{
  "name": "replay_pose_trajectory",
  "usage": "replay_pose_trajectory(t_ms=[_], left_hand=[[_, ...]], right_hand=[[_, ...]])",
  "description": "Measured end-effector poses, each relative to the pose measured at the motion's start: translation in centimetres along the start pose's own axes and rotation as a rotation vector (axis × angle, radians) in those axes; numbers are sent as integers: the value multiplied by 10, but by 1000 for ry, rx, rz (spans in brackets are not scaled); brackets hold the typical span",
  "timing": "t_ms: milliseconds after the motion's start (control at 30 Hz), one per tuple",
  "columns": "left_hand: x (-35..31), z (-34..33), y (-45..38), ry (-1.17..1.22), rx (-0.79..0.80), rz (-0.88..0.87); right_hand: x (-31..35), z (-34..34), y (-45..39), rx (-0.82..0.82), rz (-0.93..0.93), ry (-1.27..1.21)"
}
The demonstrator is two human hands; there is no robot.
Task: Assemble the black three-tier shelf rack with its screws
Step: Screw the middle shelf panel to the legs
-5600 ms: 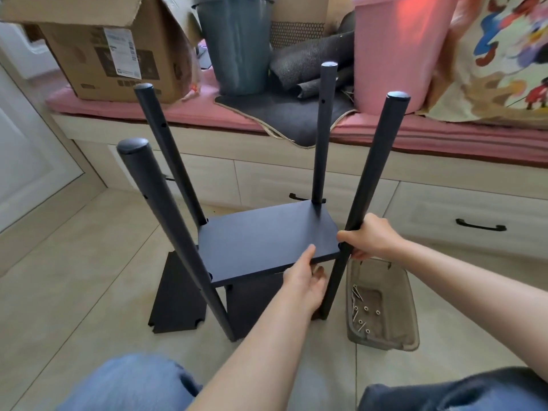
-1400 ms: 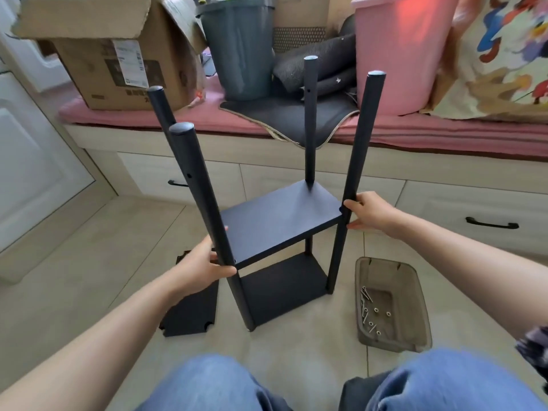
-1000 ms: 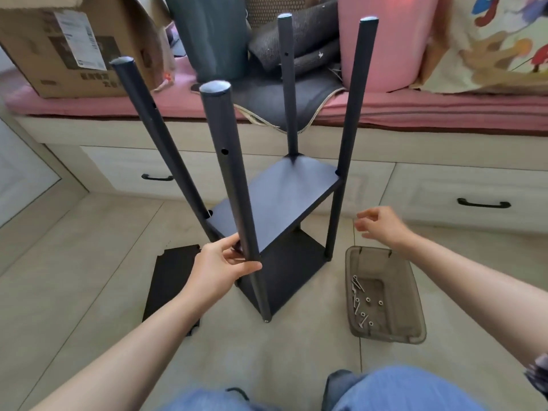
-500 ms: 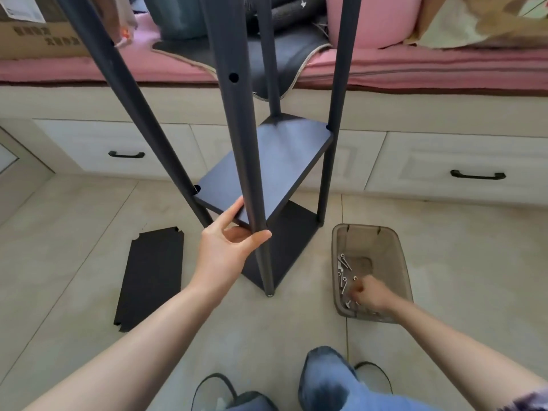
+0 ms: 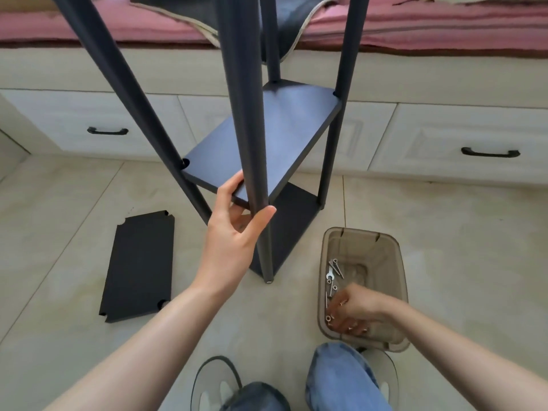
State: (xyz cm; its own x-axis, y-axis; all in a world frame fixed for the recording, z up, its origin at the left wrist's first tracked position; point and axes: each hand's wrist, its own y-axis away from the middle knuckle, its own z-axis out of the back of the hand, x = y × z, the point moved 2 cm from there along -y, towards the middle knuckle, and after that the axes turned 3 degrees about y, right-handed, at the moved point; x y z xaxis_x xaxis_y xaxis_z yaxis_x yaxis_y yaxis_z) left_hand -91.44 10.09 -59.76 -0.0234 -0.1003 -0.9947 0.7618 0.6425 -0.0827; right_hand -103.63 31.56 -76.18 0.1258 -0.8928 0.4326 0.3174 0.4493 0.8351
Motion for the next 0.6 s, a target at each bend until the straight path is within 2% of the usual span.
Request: replay_pose_trajectory(t_ms=[133,233,367,600], left_hand=[[-6,-9,15,18,-50,-8],[-9,-14,23,55,-65,2],[-6,-12,21,85,-61,-12],[3,-4,18,51,15,-8]], right_hand=[[-8,-6,-3,8,-119,-110],[-5,1,-18,-205,-93,-136],[0,17,-51,-490,-21,-34],[0,13,-76,-599,-12,103]])
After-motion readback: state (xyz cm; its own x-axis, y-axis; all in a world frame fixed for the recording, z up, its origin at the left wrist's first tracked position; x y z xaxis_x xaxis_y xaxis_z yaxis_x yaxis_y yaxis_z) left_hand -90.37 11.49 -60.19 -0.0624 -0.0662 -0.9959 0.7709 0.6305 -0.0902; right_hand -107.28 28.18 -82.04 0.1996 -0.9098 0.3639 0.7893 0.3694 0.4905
